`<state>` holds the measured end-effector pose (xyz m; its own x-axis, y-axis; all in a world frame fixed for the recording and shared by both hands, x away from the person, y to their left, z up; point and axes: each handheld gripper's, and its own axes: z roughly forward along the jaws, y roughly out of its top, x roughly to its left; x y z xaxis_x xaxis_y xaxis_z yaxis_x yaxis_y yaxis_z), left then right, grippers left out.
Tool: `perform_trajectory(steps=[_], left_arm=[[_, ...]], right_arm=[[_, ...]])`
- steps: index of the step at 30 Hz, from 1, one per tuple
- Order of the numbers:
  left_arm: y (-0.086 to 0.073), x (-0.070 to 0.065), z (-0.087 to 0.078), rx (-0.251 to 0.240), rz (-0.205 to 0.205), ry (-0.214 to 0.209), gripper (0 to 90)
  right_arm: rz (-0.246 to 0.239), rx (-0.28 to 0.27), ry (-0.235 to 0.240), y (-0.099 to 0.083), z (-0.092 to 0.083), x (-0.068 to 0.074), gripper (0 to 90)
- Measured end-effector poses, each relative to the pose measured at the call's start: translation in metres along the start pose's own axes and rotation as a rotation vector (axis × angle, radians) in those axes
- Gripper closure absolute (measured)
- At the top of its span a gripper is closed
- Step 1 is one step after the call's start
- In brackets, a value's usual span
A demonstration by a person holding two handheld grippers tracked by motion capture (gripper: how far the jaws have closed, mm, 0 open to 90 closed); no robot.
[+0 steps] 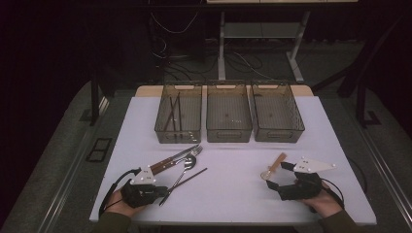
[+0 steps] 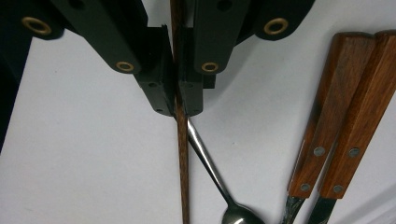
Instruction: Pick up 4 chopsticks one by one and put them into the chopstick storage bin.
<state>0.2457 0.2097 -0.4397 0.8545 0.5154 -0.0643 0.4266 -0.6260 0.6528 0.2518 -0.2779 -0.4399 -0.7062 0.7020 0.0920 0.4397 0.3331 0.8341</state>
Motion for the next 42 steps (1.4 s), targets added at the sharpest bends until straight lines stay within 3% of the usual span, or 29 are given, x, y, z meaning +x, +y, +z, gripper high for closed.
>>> perform_trajectory(steps=[8,24,37,42], left_arm=[[0.003,0.000,-0.003,-0.031,-0.020,-0.007,84.3],[0.012,0.000,-0.011,-0.133,-0.103,0.006,84.2],[0.023,0.013,-0.014,-0.192,-0.136,0.052,84.2],[0.028,0.017,-0.014,-0.218,-0.147,0.051,84.2]], right_arm=[[-0.003,0.010,0.004,-0.001,0.002,0.000,12.6],[-0.001,0.010,0.001,-0.001,0.002,-0.001,12.6],[0.003,0.011,-0.001,-0.001,0.003,-0.001,12.6],[0.005,0.014,0.002,-0.001,0.003,-0.001,12.6]])
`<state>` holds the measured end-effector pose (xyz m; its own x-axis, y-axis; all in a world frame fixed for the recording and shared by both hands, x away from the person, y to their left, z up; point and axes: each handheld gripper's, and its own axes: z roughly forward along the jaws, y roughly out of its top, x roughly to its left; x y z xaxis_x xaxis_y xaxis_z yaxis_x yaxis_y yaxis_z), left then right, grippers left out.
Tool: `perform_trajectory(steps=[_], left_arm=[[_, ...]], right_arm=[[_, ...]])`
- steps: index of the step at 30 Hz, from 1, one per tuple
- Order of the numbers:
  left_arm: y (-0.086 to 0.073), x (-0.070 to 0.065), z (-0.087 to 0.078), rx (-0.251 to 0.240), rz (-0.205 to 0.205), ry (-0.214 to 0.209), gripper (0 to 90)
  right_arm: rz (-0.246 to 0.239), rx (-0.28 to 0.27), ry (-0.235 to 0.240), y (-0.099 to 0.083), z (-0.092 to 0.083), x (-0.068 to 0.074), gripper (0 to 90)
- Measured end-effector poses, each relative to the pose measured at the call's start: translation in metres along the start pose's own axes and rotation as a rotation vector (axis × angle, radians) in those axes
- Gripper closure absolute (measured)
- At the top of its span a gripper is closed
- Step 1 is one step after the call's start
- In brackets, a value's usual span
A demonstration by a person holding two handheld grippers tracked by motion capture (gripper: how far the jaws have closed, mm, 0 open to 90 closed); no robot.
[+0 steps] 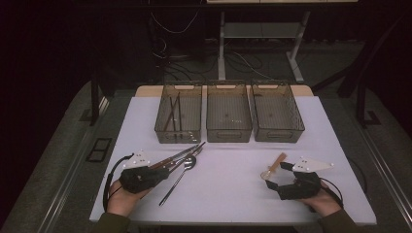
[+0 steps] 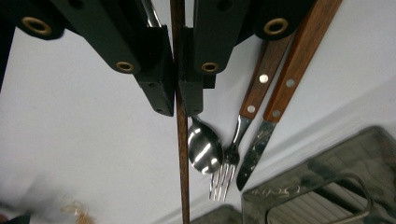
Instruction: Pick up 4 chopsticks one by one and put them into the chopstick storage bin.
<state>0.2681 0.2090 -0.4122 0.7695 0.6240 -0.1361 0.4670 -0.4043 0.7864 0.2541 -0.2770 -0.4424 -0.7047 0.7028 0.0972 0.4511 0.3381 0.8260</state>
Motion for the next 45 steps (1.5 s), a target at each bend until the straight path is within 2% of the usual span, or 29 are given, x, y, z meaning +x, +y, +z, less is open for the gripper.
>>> perform_trajectory(steps=[13,22,31,39,45], left_arm=[[0.010,0.007,0.000,-0.025,-0.019,0.036,84.2],[0.028,0.019,0.004,-0.069,-0.037,0.066,84.2],[0.058,0.037,0.014,-0.122,-0.069,0.104,84.2],[0.088,0.057,0.028,-0.133,-0.094,0.150,84.2],[0.112,0.075,0.039,-0.137,-0.132,0.184,84.2]], right_arm=[[-0.006,0.002,-0.002,0.000,0.000,0.000,12.6],[-0.005,0.000,-0.005,0.000,0.000,0.000,12.6],[-0.003,-0.002,-0.006,0.000,-0.001,0.000,12.6],[0.002,-0.006,-0.006,0.000,-0.002,-0.001,12.6],[0.000,-0.008,-0.001,0.000,-0.002,0.000,12.6]])
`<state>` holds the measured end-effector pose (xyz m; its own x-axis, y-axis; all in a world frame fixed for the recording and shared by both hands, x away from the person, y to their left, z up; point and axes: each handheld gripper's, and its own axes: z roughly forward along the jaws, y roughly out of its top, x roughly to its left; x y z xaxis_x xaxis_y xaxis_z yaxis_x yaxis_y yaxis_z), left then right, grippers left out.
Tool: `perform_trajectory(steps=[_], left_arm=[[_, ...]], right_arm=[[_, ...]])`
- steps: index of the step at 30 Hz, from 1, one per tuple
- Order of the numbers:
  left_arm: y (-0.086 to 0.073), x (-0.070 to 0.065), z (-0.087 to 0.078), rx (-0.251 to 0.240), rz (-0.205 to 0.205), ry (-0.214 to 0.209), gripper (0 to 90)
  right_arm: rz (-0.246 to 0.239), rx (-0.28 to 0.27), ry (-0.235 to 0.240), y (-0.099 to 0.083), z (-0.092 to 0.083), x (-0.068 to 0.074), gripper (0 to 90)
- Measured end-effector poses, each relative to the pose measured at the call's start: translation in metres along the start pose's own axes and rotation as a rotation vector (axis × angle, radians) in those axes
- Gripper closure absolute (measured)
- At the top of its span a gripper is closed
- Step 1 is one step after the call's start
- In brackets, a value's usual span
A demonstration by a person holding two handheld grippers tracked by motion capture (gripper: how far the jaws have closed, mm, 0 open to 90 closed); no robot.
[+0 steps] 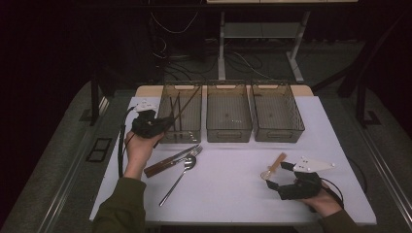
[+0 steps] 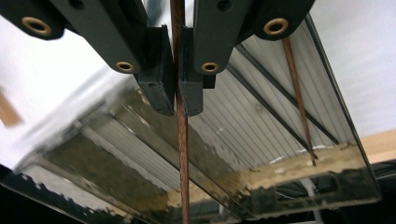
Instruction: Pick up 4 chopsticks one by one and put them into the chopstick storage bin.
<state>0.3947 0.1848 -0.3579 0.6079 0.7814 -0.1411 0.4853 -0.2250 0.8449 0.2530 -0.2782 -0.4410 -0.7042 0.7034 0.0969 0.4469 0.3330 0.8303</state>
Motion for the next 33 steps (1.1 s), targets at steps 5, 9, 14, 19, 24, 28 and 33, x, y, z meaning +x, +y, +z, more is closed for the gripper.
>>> perform_trajectory(steps=[5,9,14,19,24,28,33], left_arm=[[0.018,0.008,0.015,-0.004,-0.030,0.023,84.2],[0.028,0.014,0.031,0.002,-0.028,0.058,84.2],[0.032,0.026,0.050,0.029,-0.046,0.099,84.2],[0.029,0.035,0.064,0.072,-0.056,0.137,84.2],[0.023,0.037,0.073,0.138,-0.057,0.167,83.0],[0.022,0.035,0.074,0.143,-0.029,0.188,67.1],[0.023,0.032,0.070,0.143,-0.012,0.155,54.1]], right_arm=[[0.001,0.000,0.002,0.000,0.000,0.000,12.6],[0.003,-0.002,0.002,0.000,0.000,0.000,12.6],[0.001,-0.004,0.008,0.000,0.000,0.000,12.6],[0.005,-0.007,0.009,0.000,-0.001,0.000,12.6],[0.003,-0.009,0.013,0.001,-0.001,0.000,12.6],[0.002,-0.011,0.012,0.001,-0.001,0.000,12.6],[0.002,-0.010,0.011,0.001,-0.001,0.000,12.6]])
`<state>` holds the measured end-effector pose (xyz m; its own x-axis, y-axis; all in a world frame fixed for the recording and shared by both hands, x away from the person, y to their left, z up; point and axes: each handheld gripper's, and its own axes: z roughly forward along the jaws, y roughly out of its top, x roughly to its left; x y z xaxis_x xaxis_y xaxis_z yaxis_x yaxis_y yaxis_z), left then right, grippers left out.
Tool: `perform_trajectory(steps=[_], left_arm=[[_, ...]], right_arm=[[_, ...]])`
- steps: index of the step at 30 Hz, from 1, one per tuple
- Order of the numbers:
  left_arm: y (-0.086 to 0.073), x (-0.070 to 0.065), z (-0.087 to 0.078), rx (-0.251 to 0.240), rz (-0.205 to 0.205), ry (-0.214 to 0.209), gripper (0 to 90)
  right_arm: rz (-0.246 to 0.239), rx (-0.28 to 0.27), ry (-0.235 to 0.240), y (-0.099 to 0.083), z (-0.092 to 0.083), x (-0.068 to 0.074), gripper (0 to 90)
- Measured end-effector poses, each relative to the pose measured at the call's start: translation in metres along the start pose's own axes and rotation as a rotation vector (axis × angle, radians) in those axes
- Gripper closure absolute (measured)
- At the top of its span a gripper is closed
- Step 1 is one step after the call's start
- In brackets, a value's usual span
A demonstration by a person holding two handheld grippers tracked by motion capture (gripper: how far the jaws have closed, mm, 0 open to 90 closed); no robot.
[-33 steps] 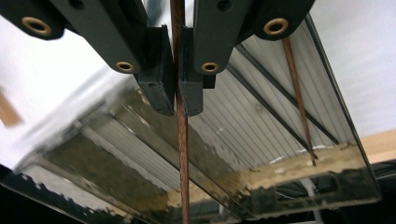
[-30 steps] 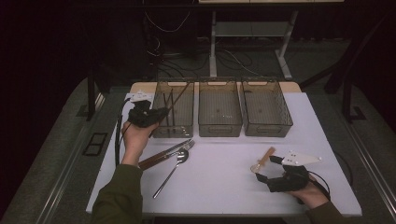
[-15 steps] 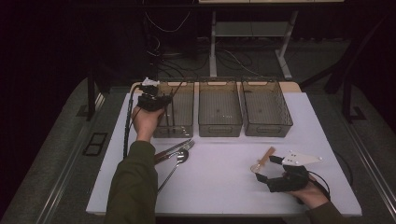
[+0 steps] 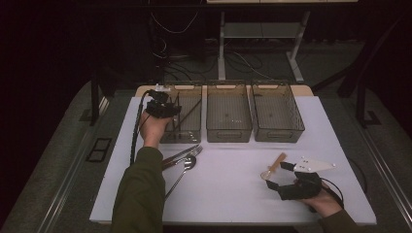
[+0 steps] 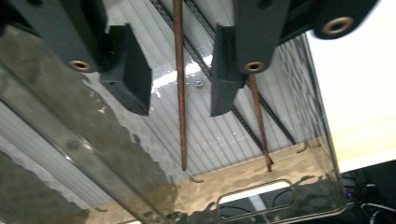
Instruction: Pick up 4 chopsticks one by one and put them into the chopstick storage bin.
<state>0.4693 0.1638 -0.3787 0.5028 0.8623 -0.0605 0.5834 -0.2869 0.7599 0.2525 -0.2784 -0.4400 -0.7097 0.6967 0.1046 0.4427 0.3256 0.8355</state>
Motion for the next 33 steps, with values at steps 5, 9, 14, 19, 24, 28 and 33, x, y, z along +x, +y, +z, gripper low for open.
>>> perform_trajectory(steps=[5,9,14,19,24,28,33], left_arm=[[-0.005,-0.009,-0.008,-0.006,0.021,-0.051,42.2],[-0.012,-0.016,-0.017,-0.014,0.043,-0.084,37.4],[-0.023,-0.025,-0.032,-0.037,0.064,-0.127,29.3],[-0.036,-0.035,-0.046,-0.059,0.087,-0.167,25.5],[-0.051,-0.044,-0.060,-0.071,0.107,-0.213,23.2],[-0.061,-0.050,-0.067,-0.072,0.127,-0.225,22.1],[-0.074,-0.057,-0.074,-0.086,0.147,-0.236,21.5]], right_arm=[[0.000,0.000,-0.001,0.000,0.000,-0.001,12.6],[0.002,0.002,-0.003,0.000,0.000,-0.001,12.6],[0.002,0.002,-0.007,-0.001,-0.001,-0.002,12.6],[0.001,0.003,-0.008,0.000,-0.001,-0.002,12.6],[0.003,0.005,-0.008,0.000,0.000,-0.002,12.6],[0.005,0.006,-0.009,-0.001,-0.001,-0.002,12.6],[0.003,0.005,-0.012,-0.001,-0.001,-0.001,12.6]])
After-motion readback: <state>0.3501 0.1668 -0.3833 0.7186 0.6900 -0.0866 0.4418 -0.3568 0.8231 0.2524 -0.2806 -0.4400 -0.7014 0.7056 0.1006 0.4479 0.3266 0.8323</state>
